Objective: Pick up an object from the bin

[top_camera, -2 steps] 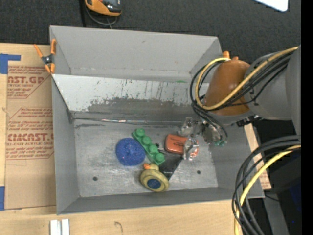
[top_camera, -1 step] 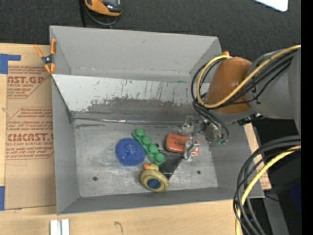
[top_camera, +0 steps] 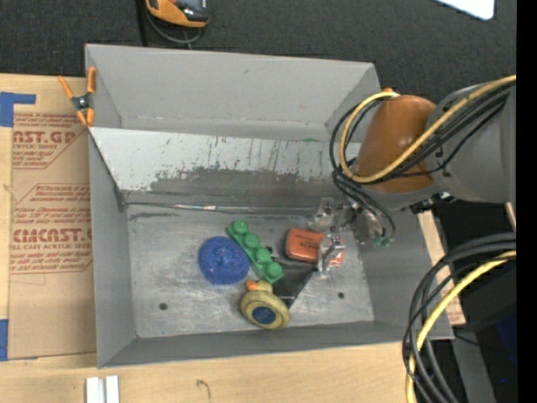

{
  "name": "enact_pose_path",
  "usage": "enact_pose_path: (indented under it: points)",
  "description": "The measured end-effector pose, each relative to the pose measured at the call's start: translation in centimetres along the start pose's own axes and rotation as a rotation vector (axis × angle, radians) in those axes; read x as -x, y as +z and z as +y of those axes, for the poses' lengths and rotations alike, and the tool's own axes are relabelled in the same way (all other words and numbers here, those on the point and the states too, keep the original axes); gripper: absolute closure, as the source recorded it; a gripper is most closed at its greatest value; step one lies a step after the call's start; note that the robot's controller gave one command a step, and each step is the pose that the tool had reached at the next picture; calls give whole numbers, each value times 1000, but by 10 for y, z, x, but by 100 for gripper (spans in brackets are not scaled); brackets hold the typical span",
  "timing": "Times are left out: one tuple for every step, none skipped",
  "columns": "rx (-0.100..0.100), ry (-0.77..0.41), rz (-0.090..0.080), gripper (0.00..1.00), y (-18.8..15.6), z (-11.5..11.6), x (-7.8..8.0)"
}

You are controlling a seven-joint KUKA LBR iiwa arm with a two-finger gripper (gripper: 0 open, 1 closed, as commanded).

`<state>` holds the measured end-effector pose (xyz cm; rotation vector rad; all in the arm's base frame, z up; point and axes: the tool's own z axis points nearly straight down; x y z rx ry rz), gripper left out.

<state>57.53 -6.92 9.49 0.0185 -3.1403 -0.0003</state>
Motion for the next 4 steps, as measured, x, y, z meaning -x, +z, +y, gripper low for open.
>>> enact_pose_path:
  points:
    - [0,0,0,100,-15,0,0]
    - [0,0,2,100,-29,0,0]
    - [0,0,0,100,-47,0,0]
    - [0,0,-5,100,-59,0,1]
